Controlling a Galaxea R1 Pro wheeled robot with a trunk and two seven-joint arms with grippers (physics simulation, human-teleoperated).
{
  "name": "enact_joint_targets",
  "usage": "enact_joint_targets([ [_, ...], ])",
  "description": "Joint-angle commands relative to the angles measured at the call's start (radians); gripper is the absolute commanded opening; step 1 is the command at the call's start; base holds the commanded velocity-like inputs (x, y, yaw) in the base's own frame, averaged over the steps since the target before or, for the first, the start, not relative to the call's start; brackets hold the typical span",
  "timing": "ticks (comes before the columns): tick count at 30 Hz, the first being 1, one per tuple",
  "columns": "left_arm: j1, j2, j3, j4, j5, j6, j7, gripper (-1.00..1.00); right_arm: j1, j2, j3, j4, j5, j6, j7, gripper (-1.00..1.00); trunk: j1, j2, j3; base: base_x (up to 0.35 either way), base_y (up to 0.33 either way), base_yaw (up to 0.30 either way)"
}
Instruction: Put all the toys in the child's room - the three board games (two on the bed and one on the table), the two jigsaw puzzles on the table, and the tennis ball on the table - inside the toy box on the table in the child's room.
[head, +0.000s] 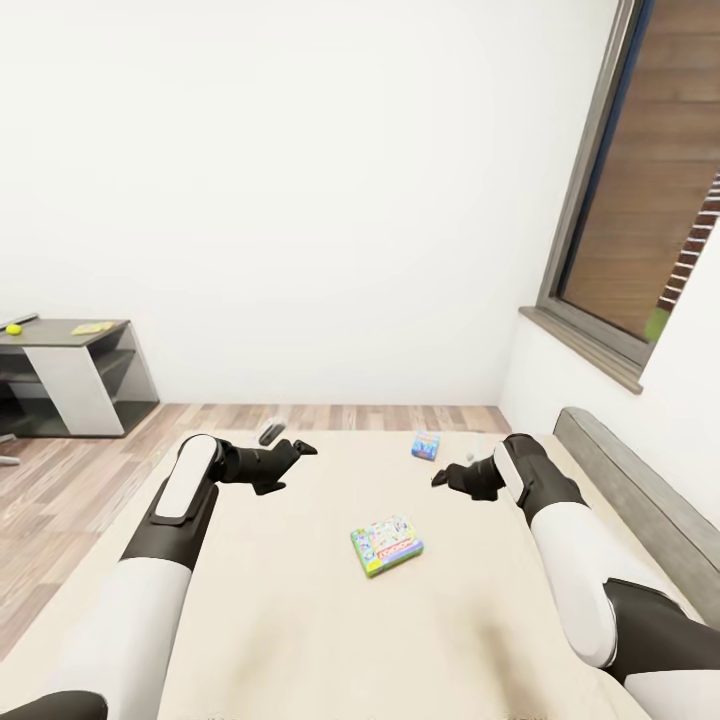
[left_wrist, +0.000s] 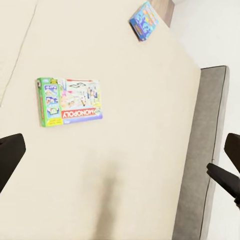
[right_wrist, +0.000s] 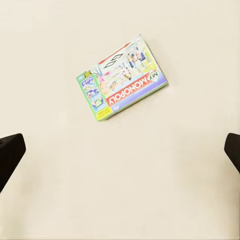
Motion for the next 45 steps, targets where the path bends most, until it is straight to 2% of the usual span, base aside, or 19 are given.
enact_joint_targets([
  [1, 0.000, 0.000, 0.003, -0.002, 0.010, 0.003, 0.009, 1.00, 0.000, 0.000, -0.003, 0.000, -0.013, -0.034, 0.005, 1.00, 0.000, -0.001, -0.003, 0.000, 0.000, 0.000],
  [19, 0.002, 0.001, 0.004, -0.003, 0.005, -0.002, 0.012, 1.00, 0.003, 0.002, -0.002, 0.034, -0.048, -0.188, 0.006, 1.00, 0.000, -0.001, -0.032, 0.000, 0.000, 0.000],
  [33, 0.000, -0.005, -0.003, -0.005, 0.003, 0.001, 0.011, 1.00, -0.004, 0.013, -0.003, 0.021, -0.072, -0.212, 0.005, 1.00, 0.000, -0.001, -0.055, 0.000, 0.000, 0.000],
  [38, -0.002, -0.006, -0.004, -0.014, 0.003, 0.004, 0.010, 1.00, -0.013, 0.018, -0.004, 0.018, -0.110, -0.224, 0.005, 1.00, 0.000, -0.001, -0.064, 0.000, 0.000, 0.000],
  [40, 0.000, -0.007, -0.005, -0.033, 0.003, 0.006, 0.009, 1.00, -0.019, 0.019, -0.005, 0.020, -0.151, -0.238, 0.004, 1.00, 0.000, -0.001, -0.067, 0.000, 0.000, 0.000],
  [41, 0.000, -0.007, -0.005, -0.033, 0.003, 0.006, 0.009, 1.00, -0.019, 0.019, -0.005, 0.020, -0.151, -0.238, 0.004, 1.00, 0.000, -0.001, -0.068, 0.000, 0.000, 0.000],
  [43, 0.003, -0.007, -0.005, -0.059, 0.005, 0.007, 0.009, 1.00, -0.023, 0.021, -0.005, 0.022, -0.193, -0.253, 0.001, 1.00, 0.000, -0.001, -0.072, 0.000, 0.000, 0.000],
  [44, 0.003, -0.007, -0.005, -0.059, 0.005, 0.007, 0.009, 1.00, -0.023, 0.021, -0.005, 0.022, -0.193, -0.253, 0.001, 1.00, 0.000, -0.001, -0.073, 0.000, 0.000, 0.000],
  [45, 0.004, -0.007, -0.005, -0.070, 0.006, 0.008, 0.009, 1.00, -0.024, 0.021, -0.004, 0.023, -0.210, -0.261, -0.001, 1.00, 0.000, -0.001, -0.075, 0.000, 0.000, 0.000],
])
